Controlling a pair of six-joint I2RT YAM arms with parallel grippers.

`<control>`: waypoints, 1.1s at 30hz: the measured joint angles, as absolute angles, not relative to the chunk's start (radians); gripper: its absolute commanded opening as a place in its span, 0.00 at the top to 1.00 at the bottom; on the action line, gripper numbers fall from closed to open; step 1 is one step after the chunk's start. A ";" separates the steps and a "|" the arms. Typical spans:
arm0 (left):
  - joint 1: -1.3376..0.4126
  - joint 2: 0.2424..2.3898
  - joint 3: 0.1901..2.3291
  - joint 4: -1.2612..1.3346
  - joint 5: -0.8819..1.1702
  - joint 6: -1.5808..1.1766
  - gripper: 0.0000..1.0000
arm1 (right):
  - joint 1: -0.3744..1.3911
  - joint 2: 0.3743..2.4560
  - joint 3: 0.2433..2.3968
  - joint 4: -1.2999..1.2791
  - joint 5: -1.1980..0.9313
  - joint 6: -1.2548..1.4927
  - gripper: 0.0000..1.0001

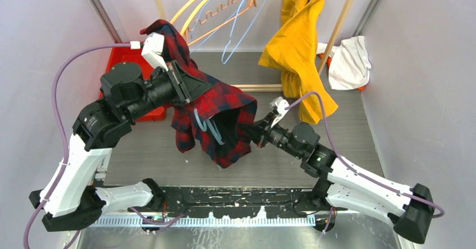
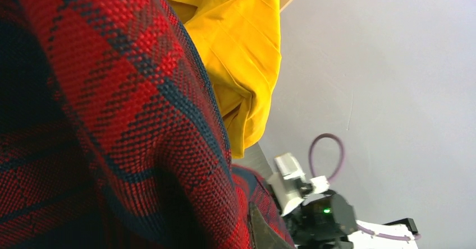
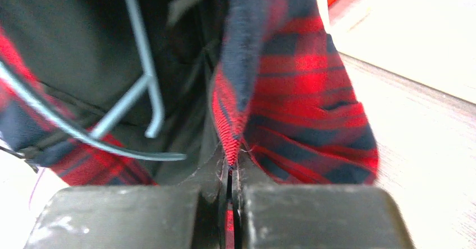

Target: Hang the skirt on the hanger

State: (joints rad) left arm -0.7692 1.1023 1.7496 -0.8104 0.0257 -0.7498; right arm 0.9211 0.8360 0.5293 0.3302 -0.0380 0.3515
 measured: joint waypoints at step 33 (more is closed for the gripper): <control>-0.770 1.073 1.605 -0.510 -0.077 -0.711 1.00 | 0.921 0.735 0.838 -0.378 0.075 0.434 0.99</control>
